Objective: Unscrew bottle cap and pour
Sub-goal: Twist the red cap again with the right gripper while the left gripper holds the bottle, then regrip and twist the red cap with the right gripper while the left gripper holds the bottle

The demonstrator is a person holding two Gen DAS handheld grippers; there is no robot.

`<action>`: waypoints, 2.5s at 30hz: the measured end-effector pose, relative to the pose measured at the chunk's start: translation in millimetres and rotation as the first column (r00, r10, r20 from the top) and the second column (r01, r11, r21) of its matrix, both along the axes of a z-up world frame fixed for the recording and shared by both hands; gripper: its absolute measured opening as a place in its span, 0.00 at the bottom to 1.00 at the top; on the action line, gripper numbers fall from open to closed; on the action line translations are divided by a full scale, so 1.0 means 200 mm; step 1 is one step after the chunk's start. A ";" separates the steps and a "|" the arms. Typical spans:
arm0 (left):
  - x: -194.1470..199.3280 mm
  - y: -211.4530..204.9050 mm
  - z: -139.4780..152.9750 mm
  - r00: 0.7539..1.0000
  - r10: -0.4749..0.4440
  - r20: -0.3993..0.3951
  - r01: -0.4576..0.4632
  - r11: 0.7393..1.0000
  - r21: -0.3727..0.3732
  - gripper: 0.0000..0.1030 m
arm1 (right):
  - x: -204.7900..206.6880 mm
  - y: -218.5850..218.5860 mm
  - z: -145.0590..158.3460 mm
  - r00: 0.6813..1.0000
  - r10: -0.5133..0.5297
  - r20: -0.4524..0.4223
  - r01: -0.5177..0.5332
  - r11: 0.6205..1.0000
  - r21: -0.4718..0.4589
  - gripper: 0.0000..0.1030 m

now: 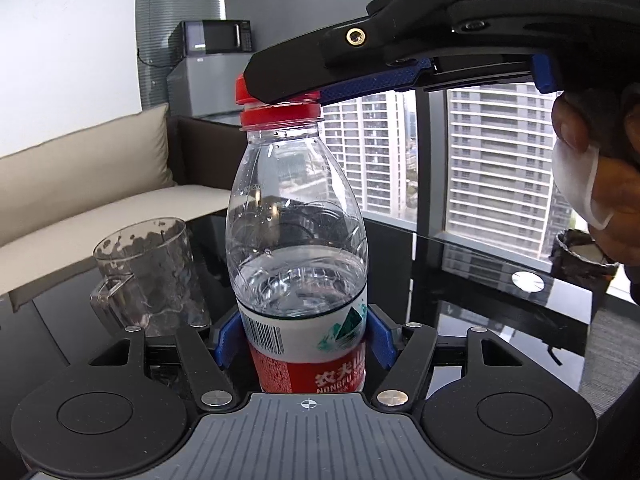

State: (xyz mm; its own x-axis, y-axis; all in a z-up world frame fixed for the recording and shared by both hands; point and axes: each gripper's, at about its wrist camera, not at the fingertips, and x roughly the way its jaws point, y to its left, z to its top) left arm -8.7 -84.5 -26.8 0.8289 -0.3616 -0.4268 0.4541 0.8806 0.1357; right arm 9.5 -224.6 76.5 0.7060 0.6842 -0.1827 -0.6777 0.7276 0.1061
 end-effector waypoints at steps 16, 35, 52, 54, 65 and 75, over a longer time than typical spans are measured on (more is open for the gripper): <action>0.00 0.00 0.02 1.000 0.000 -0.011 0.000 1.000 -0.011 0.56 | -0.06 0.16 0.00 0.987 -0.155 0.035 0.158 0.985 -0.076 0.32; -0.01 0.04 0.03 1.000 -0.014 -0.015 0.014 1.000 -0.016 0.56 | 0.01 0.02 -0.03 0.999 0.026 0.022 -0.026 1.000 0.010 0.55; -0.03 0.13 0.05 1.000 -0.017 -0.015 0.016 1.000 -0.015 0.56 | -0.05 0.12 0.01 0.993 -0.101 0.058 0.105 0.993 -0.056 0.32; -0.03 0.07 0.04 1.000 -0.015 -0.016 0.015 1.000 -0.011 0.56 | -0.04 0.10 0.01 0.995 -0.083 0.061 0.086 0.995 -0.056 0.32; -0.01 0.05 0.05 1.000 -0.014 -0.022 0.014 1.000 -0.017 0.56 | -0.01 0.01 0.00 1.000 -0.001 0.031 0.001 1.000 -0.012 0.32; 0.00 0.08 0.03 1.000 -0.015 -0.022 0.014 1.000 -0.021 0.56 | -0.02 0.05 0.00 0.999 -0.021 0.025 0.021 1.000 -0.022 0.35</action>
